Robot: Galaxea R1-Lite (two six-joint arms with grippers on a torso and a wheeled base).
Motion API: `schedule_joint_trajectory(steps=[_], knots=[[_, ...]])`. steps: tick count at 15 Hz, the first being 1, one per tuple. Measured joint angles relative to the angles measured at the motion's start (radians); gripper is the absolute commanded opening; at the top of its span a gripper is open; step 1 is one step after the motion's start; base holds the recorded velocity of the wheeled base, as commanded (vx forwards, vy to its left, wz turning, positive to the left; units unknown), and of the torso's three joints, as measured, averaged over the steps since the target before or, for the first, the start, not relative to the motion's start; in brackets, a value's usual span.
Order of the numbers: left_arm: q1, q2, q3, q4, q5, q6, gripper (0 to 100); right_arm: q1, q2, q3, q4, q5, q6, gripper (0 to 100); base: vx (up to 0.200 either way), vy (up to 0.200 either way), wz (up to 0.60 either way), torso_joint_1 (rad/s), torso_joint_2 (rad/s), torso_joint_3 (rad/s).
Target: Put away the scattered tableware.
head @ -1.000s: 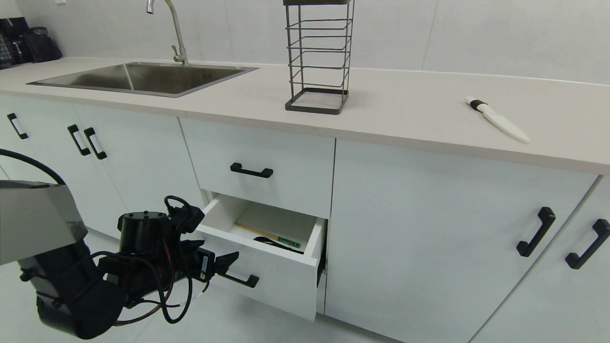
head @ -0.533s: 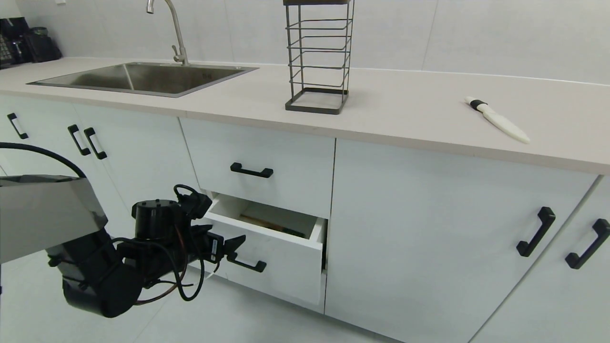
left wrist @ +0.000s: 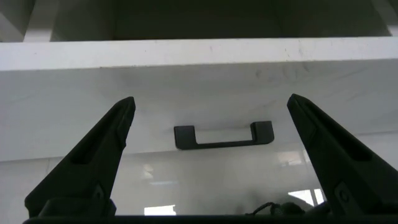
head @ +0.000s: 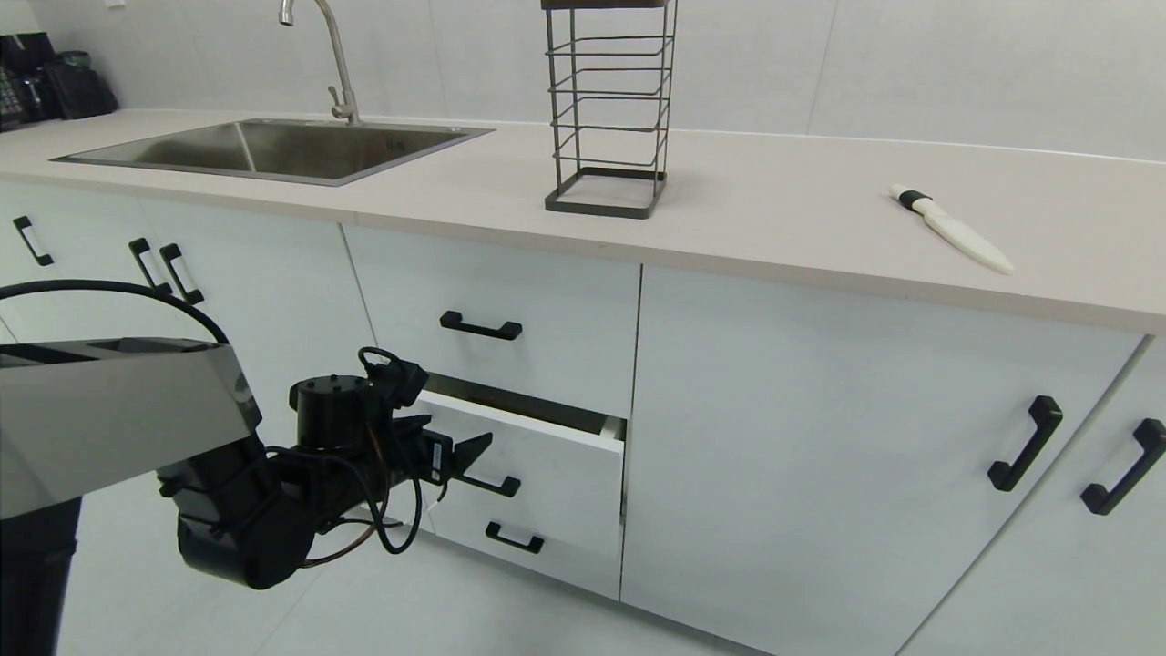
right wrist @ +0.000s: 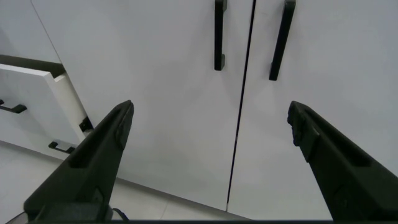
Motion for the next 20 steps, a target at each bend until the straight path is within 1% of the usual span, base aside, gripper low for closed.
schedule_joint_trajectory(steps=[4,8,11,13,16,18,20], knots=[[-0.010,0.040,-0.074,-0.005,0.000,-0.001,100,0.000,0.000,0.000,0.000,0.000,0.000,100,0.000,0.000,0.00,0.000,0.00,0.000],[-0.011,0.068,-0.102,-0.005,0.001,-0.003,100,0.000,0.000,0.000,0.000,0.000,0.000,100,0.000,0.000,0.00,0.000,0.00,0.000],[-0.011,0.079,-0.133,-0.029,0.004,-0.036,100,0.000,0.000,0.000,0.000,0.000,0.000,100,0.000,0.000,0.00,0.000,0.00,0.000],[-0.014,0.088,-0.151,-0.050,0.007,-0.037,100,0.000,0.000,0.000,0.000,0.000,0.000,100,0.000,0.000,0.00,0.000,0.00,0.000],[-0.027,0.091,-0.123,-0.057,0.010,-0.039,100,0.000,0.000,0.000,0.000,0.000,0.000,100,0.000,0.000,0.00,0.000,0.00,0.000],[-0.029,0.074,-0.074,-0.070,0.010,-0.039,100,0.000,0.000,0.000,0.000,0.000,0.000,100,0.000,0.000,0.00,0.000,0.00,0.000],[-0.026,0.027,-0.005,-0.074,0.010,-0.039,100,0.000,0.000,0.000,0.000,0.000,0.000,100,0.000,0.000,0.00,0.000,0.00,0.000]])
